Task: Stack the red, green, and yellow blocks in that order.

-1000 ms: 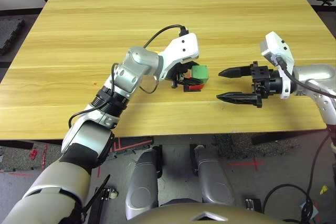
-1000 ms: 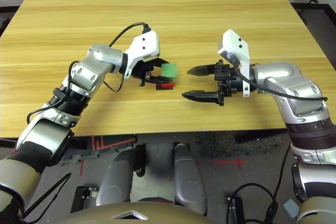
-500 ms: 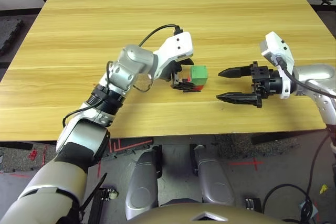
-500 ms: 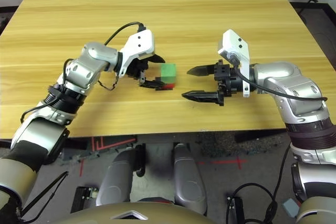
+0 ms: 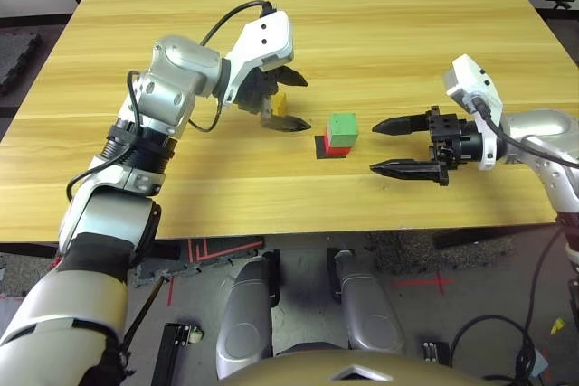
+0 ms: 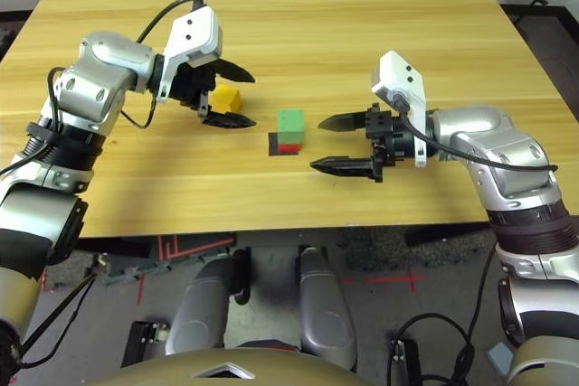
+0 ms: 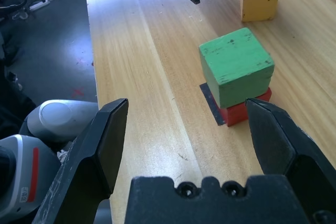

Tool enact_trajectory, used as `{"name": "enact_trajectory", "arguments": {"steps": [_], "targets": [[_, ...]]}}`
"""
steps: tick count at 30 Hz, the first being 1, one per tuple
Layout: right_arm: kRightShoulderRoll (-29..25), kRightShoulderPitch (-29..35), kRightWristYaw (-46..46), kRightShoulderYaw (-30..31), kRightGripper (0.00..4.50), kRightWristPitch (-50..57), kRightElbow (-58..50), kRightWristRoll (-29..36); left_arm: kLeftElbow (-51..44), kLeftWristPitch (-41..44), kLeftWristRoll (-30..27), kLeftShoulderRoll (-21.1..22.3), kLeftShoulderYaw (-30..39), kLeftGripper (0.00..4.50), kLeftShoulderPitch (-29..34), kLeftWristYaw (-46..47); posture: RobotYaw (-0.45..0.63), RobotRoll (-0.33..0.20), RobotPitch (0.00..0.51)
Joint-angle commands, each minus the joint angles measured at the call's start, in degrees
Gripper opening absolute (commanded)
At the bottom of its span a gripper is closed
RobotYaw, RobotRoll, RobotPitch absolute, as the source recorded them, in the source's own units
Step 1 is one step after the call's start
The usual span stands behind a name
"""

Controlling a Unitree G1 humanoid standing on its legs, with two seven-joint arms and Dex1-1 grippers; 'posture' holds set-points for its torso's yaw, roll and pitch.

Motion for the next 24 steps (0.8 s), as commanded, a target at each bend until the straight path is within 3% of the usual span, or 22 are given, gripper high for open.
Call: {"name": "enact_trajectory", "arguments": {"steps": [1,6,10,24], "targets": [[0.02,-0.4,0.83,0.76,4.5,-0.82,0.24,-0.8,16.19,-11.54,3.84,-1.33,0.35,4.48,-3.46,1.26,0.17,-0.004,0.188],[-0.29,-0.24,0.75,0.46,4.5,-0.64,-0.32,-0.59,31.67,-22.94,8.49,-2.05,0.09,4.48,-7.2,4.09,0.15,-0.009,0.184],[-0.63,0.36,0.56,0.06,4.5,-0.45,-0.96,-0.4,37.52,-28.19,11.24,-2.17,0.07,4.48,-8.63,5.52,0.15,-0.011,0.181],[-0.29,0.87,-0.22,-0.25,4.5,-0.7,-1.8,-0.06,45.22,-27.99,14.74,-3.64,3.2,4.48,-9.08,11.26,0.13,-0.004,0.167]]}}
